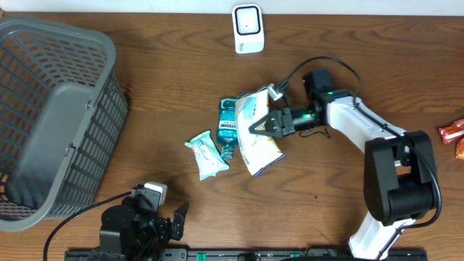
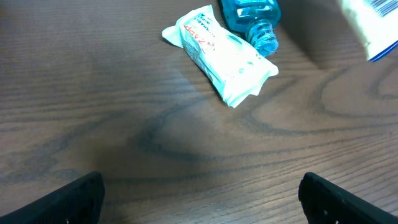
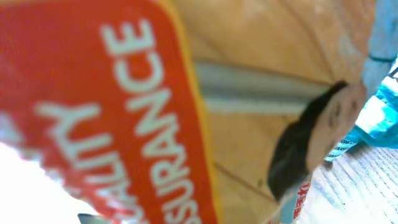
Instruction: Scan the item barcode
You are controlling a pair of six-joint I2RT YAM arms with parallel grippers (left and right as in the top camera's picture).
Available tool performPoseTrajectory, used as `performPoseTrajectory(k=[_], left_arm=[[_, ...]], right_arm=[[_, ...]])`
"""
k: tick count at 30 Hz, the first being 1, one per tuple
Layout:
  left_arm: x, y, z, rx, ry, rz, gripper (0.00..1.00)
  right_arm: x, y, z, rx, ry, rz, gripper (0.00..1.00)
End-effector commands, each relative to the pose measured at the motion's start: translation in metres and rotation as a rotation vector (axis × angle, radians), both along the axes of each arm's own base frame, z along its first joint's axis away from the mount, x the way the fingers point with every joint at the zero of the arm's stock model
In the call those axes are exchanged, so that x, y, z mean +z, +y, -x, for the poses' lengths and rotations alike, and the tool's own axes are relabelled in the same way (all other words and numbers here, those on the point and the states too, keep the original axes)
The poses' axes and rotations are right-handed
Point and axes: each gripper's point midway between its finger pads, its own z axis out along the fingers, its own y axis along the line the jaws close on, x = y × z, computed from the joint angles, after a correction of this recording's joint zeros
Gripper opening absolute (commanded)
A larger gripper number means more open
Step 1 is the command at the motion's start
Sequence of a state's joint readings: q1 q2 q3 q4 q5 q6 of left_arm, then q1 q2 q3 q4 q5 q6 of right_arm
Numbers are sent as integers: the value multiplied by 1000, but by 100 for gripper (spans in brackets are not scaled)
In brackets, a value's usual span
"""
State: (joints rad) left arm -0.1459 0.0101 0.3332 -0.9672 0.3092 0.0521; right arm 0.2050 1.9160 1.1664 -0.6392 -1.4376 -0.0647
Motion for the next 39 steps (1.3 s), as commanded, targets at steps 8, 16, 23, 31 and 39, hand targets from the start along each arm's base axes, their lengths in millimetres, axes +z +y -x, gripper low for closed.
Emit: performPoseTrajectory(k=[8, 16, 23, 31, 39], left_arm=[[-1, -1, 2, -3, 8, 3, 99], [-1, -1, 2, -3, 8, 3, 99], [-1, -1, 2, -3, 8, 3, 99], [-1, -1, 2, -3, 8, 3, 99], [-1, -1, 2, -3, 8, 3, 99]], right_arm=[[-18, -8, -8, -15, -161, 53, 1], [-92, -30, -9, -81, -101, 473, 18], [-124, -58, -20, -180, -47, 727, 21], [-146, -95, -27, -310, 38, 974, 40], [-132, -122, -37, -368, 100, 984, 42]])
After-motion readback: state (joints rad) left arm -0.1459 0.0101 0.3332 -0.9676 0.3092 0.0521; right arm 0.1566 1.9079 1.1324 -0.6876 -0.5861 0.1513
